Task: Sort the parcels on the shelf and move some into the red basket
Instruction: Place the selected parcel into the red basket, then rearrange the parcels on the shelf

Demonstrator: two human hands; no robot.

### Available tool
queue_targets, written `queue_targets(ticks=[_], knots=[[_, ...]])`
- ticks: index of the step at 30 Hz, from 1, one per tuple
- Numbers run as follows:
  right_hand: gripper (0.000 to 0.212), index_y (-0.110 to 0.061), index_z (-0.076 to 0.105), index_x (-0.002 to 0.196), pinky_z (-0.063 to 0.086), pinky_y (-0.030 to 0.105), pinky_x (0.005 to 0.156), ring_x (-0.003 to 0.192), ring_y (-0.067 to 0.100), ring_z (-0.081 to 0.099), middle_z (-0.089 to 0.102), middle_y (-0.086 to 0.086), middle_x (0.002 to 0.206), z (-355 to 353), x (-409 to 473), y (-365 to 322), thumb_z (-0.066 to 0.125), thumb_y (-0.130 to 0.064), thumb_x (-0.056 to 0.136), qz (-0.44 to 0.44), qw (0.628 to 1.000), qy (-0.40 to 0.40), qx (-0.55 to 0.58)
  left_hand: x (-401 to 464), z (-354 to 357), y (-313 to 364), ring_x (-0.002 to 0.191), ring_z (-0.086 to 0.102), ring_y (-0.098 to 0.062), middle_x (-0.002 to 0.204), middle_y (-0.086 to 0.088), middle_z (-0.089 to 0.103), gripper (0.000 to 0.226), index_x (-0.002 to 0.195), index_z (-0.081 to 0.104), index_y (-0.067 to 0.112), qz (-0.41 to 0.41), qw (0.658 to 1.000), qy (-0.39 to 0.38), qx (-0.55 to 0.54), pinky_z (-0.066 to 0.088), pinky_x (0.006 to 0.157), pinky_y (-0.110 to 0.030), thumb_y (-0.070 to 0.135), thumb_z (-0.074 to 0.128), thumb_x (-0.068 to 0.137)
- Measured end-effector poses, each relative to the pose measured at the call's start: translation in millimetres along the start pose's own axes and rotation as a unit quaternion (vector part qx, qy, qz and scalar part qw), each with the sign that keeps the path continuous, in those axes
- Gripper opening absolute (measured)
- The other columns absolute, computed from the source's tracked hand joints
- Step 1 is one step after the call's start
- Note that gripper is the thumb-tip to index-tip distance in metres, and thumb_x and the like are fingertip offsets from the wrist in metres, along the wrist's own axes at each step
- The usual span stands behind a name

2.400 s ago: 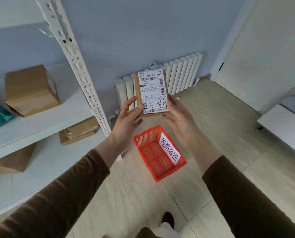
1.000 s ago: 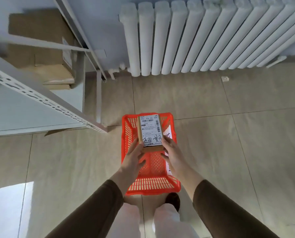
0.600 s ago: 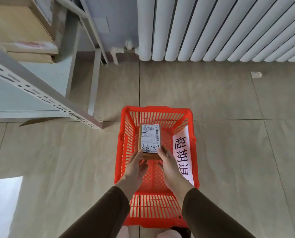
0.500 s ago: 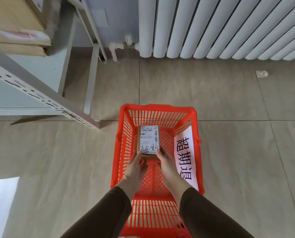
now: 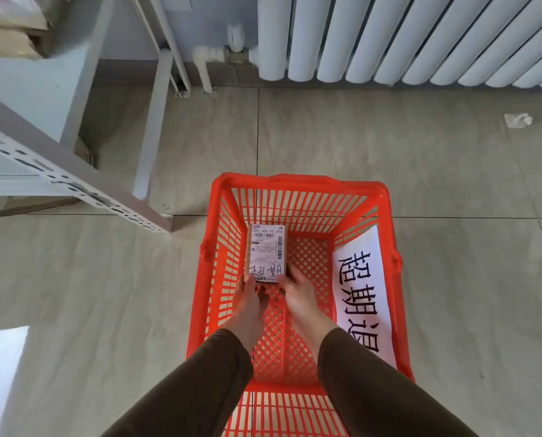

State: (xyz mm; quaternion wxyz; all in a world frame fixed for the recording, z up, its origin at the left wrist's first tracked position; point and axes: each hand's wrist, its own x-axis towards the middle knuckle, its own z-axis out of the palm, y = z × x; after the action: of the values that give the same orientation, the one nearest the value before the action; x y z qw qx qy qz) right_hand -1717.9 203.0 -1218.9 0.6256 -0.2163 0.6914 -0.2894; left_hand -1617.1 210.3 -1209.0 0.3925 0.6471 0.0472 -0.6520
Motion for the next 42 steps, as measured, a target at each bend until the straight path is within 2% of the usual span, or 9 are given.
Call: queue_targets(ticks=[4, 9, 17, 22, 25, 29, 32, 37, 42], knots=[[0.047, -0.025, 0.057, 0.147, 0.046, 0.046, 0.115, 0.133, 0.021, 0.060, 0.066, 0.000, 0.142, 3.5, 2.7, 3.4, 0.063, -0.021, 0.100, 0.002, 0.999, 0.002, -0.033, 4.4, -1.7, 0.6, 0.116, 0.066, -0.016, 0.137, -0.005, 0.068, 0.037, 0.143, 0.058, 0.017, -0.004, 1.000, 0.016, 0.003, 0.056, 0.080, -0.028, 0.032, 0.051, 0.109], [0.062, -0.014, 0.036, 0.159, 0.037, 0.037, 0.117, 0.146, 0.028, 0.046, 0.047, 0.009, 0.159, -5.5, -41.5, -32.3, 0.062, -0.019, 0.103, 0.030, 0.998, 0.021, -0.054, -35.0, -4.7, 12.6, 0.123, 0.058, -0.018, 0.133, 0.001, 0.062, 0.032, 0.131, 0.060, 0.020, -0.030, 0.999, -0.007, 0.020, 0.049, 0.104, -0.032, 0.040, 0.051, 0.108], [0.055, -0.010, 0.044, 0.154, 0.039, 0.030, 0.107, 0.141, 0.022, 0.050, 0.054, 0.003, 0.149, -11.5, -194.9, -139.0, 0.061, -0.017, 0.103, 0.008, 0.996, 0.009, -0.085, -208.4, -16.6, 83.1, 0.134, 0.058, -0.028, 0.140, -0.005, 0.065, 0.048, 0.142, 0.055, 0.018, -0.016, 0.997, -0.028, 0.065, 0.041, 0.119, -0.050, 0.048, 0.049, 0.106], [0.047, -0.015, 0.054, 0.146, 0.045, 0.036, 0.110, 0.132, 0.022, 0.058, 0.061, 0.002, 0.140, 8.8, -317.9, -270.2, 0.063, -0.023, 0.101, -0.053, 0.992, -0.014, -0.116, -357.4, -16.4, 196.4, 0.105, 0.065, -0.022, 0.116, -0.004, 0.065, 0.025, 0.121, 0.059, 0.014, 0.058, 0.993, -0.045, 0.091, 0.052, 0.092, -0.037, 0.033, 0.046, 0.111], [0.044, -0.013, 0.057, 0.144, 0.050, 0.038, 0.108, 0.125, 0.021, 0.062, 0.063, 0.004, 0.140, 33.4, -395.4, -357.7, 0.063, -0.022, 0.101, -0.101, 0.986, -0.057, -0.118, -443.3, -26.3, 274.1, 0.126, 0.059, -0.026, 0.141, -0.007, 0.059, 0.044, 0.146, 0.050, 0.013, 0.125, 0.985, -0.057, 0.109, 0.046, 0.099, -0.037, 0.035, 0.052, 0.108], [0.032, -0.021, 0.065, 0.134, 0.056, 0.030, 0.090, 0.111, 0.018, 0.067, 0.067, -0.003, 0.125, 78.6, -494.7, -455.1, 0.062, -0.023, 0.103, -0.170, 0.969, -0.124, -0.129, -544.8, -56.2, 370.2, 0.121, 0.062, -0.023, 0.128, -0.003, 0.067, 0.022, 0.124, 0.062, 0.018, 0.214, 0.965, -0.097, 0.116, 0.050, 0.095, -0.034, 0.032, 0.057, 0.106], [0.017, -0.029, 0.070, 0.117, 0.056, 0.043, 0.099, 0.113, 0.022, 0.070, 0.073, -0.004, 0.120, 128.2, -569.6, -503.1, 0.063, -0.029, 0.102, -0.218, 0.951, -0.161, -0.148, -616.6, -101.8, 436.0, 0.126, 0.064, -0.023, 0.131, -0.004, 0.071, 0.027, 0.129, 0.064, 0.020, 0.282, 0.944, -0.120, 0.124, 0.049, 0.108, -0.039, 0.029, 0.061, 0.105], [0.023, -0.028, 0.072, 0.123, 0.055, 0.028, 0.084, 0.113, 0.014, 0.068, 0.071, -0.004, 0.128, 217.7, -656.7, -542.0, 0.063, -0.029, 0.102, -0.269, 0.931, -0.195, -0.151, -690.5, -188.5, 520.6, 0.126, 0.066, -0.024, 0.134, -0.008, 0.070, 0.038, 0.139, 0.061, 0.014, 0.340, 0.920, -0.127, 0.146, 0.049, 0.110, -0.040, 0.023, 0.064, 0.102], [0.019, -0.036, 0.072, 0.116, 0.048, 0.048, 0.112, 0.120, 0.016, 0.066, 0.071, -0.010, 0.127, 309.7, -715.3, -561.5, 0.065, -0.032, 0.099, -0.306, 0.924, -0.183, -0.139, -734.4, -281.3, 606.2, 0.127, 0.064, -0.023, 0.135, -0.006, 0.069, 0.039, 0.142, 0.059, 0.016, 0.376, 0.898, -0.130, 0.186, 0.047, 0.113, -0.043, 0.024, 0.063, 0.104]])
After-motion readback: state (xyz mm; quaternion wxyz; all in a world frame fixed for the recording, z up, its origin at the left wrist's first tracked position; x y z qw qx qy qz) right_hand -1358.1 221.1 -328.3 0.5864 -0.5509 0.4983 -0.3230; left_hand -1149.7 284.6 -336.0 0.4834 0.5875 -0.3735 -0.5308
